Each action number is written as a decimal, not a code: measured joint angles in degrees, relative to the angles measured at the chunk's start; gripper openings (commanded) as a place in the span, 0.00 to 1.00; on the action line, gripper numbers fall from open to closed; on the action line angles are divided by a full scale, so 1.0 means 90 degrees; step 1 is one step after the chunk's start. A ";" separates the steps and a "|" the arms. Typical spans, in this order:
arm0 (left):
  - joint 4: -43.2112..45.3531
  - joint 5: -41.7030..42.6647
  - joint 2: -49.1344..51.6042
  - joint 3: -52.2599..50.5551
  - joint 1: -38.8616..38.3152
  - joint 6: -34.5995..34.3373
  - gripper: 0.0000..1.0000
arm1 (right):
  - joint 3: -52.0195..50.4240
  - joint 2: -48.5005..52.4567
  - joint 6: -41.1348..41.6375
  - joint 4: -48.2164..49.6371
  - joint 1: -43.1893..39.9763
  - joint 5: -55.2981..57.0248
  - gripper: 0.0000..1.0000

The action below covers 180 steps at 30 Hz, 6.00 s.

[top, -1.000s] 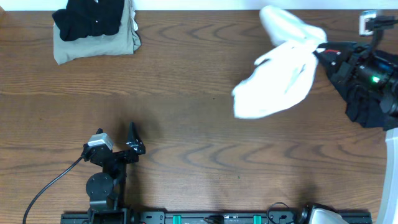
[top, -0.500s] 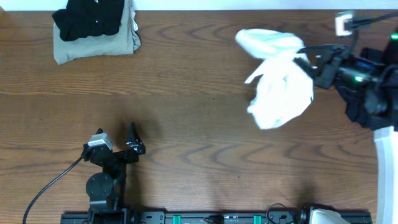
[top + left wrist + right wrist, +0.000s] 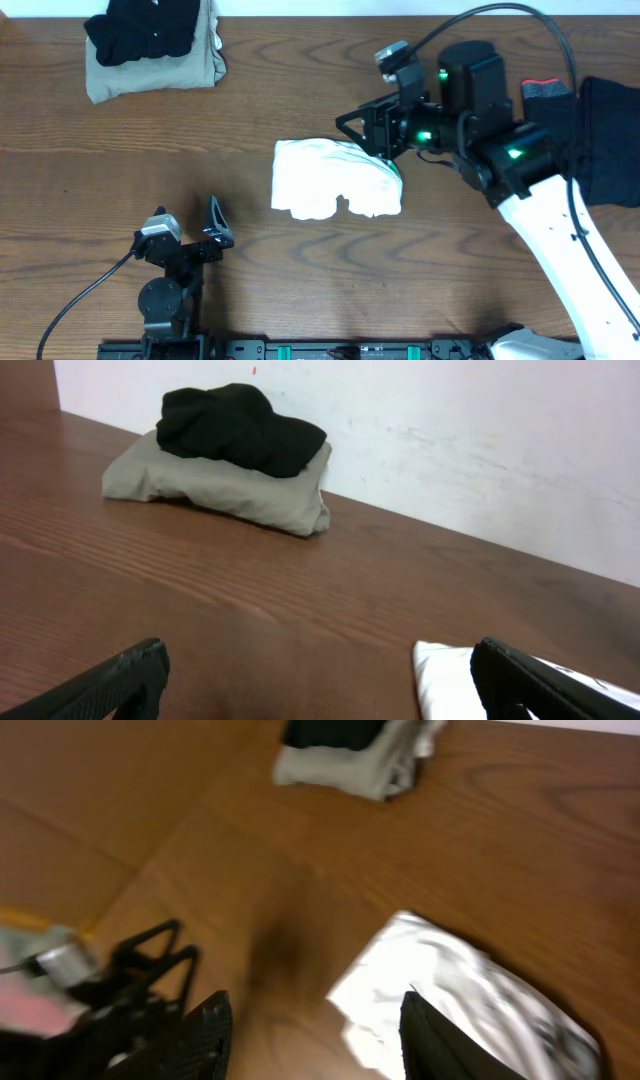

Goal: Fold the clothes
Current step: 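Lower the white T-shirt onto the table center and release, then regrasp the T-shirt edge with the right gripper, then lift the T-shirt with the right gripper and shake it out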

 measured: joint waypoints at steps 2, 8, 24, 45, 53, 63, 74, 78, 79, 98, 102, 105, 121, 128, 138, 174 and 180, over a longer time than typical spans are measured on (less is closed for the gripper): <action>0.0000 0.0000 0.0000 0.0000 0.0000 0.0000 0.98 | 0.0000 -0.0002 -0.0002 -0.0015 -0.0070 0.0262 0.52; 0.0000 0.0002 0.0000 0.0000 0.0000 0.0000 0.98 | 0.0010 -0.0294 -0.0187 -0.0687 -0.0379 0.0848 0.56; 0.0000 0.0000 0.0000 0.0000 0.0000 0.0000 0.98 | 0.0027 0.1401 -0.2183 -0.1103 0.1188 0.2045 0.57; 0.0000 0.0000 0.0000 0.0000 0.0000 0.0000 0.98 | 0.0007 0.2249 0.0595 -0.3502 0.1520 0.4129 0.63; -0.0002 0.0000 0.0000 0.0000 0.0000 0.0000 0.98 | -0.0760 0.2183 0.0959 -0.2567 0.1520 0.4165 0.63; 0.0000 0.0000 0.0000 0.0000 0.0000 0.0000 0.98 | -0.1503 0.2183 0.1047 -0.1707 0.1426 0.4282 0.51; 0.0000 0.0000 0.0000 0.0000 0.0000 0.0000 0.98 | -0.1768 0.2183 0.1098 -0.1297 0.1304 0.4585 0.01; 0.0000 0.0000 0.0000 0.0000 0.0000 0.0000 0.98 | -0.1773 0.2183 0.1066 -0.1066 0.1304 0.4656 0.01; 0.0000 0.0000 0.0000 0.0000 0.0000 0.0000 0.98 | -0.1773 0.2183 0.1042 -0.1025 0.1304 0.4665 0.01; 0.0000 0.0000 0.0000 0.0000 0.0000 0.0000 0.98 | 0.2030 -0.0255 -0.0257 -0.1749 0.1263 0.5336 0.01; 0.0000 0.0000 0.0000 0.0000 0.0000 0.0000 0.98 | 0.2271 -0.0821 -0.0352 -0.1775 0.1260 0.5226 0.02; 0.0000 0.0000 0.0000 0.0000 0.0000 0.0000 0.98 | 0.2273 -0.0840 -0.0384 -0.2174 0.1263 0.5112 0.07; -0.0002 0.0002 0.0000 0.0000 0.0000 0.0000 0.98 | 0.0294 0.0940 -0.0177 -0.3687 0.0789 0.5066 0.63; -0.0002 0.0000 0.0000 0.0000 0.0000 0.0000 0.98 | -0.0658 0.1914 0.0017 -0.3670 0.0695 0.4891 0.63; -0.0002 0.0002 0.0000 0.0000 0.0000 0.0000 0.98 | -0.1171 0.2475 0.0070 -0.2747 0.0690 0.4775 0.59; 0.0000 0.0000 0.0000 0.0000 0.0000 0.0000 0.98 | -0.1168 0.2195 0.0238 -0.2334 0.0709 0.5287 0.01; 0.0000 0.0000 0.0000 0.0000 0.0000 0.0000 0.98 | 0.0214 0.1202 0.0301 -0.2220 0.0726 0.5289 0.01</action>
